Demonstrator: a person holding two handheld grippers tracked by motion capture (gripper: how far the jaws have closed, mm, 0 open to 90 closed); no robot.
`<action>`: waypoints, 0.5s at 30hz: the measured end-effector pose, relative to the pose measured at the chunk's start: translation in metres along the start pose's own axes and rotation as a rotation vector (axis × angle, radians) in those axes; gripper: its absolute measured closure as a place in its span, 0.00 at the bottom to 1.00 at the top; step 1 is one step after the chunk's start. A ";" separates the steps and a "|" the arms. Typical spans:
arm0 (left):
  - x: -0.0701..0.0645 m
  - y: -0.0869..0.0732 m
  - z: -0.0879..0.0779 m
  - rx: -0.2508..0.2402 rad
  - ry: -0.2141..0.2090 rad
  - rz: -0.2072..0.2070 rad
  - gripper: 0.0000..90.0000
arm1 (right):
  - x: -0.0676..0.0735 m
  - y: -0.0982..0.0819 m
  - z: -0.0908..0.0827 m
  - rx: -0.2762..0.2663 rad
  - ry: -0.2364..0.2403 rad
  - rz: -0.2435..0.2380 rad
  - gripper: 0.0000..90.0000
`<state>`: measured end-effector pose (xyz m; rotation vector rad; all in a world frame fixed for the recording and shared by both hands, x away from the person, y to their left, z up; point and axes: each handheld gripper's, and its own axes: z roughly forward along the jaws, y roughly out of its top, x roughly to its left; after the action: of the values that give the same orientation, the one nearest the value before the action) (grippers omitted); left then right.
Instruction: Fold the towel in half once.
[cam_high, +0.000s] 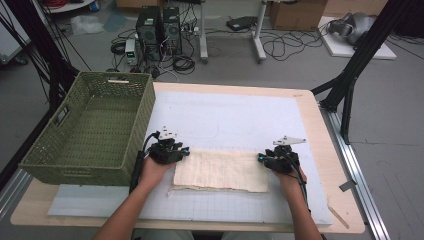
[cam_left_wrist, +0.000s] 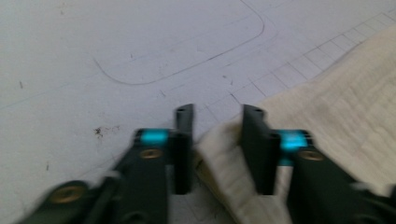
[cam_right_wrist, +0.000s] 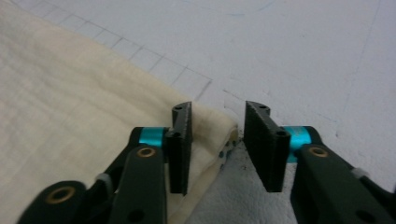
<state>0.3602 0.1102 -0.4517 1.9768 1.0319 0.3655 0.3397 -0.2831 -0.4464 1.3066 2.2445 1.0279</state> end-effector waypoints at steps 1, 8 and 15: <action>-0.001 0.001 0.000 0.002 0.005 0.004 0.95 | 0.001 0.000 0.000 0.001 0.035 -0.012 0.93; 0.013 0.012 -0.007 -0.109 0.026 -0.094 0.96 | 0.001 0.010 0.001 -0.044 -0.015 -0.028 0.95; 0.028 0.027 0.000 -0.176 0.026 -0.130 0.96 | -0.008 0.031 0.010 -0.103 -0.082 -0.006 0.95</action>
<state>0.3924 0.1240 -0.4337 1.7436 1.1001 0.3974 0.3689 -0.2764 -0.4311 1.2748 2.1044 1.0537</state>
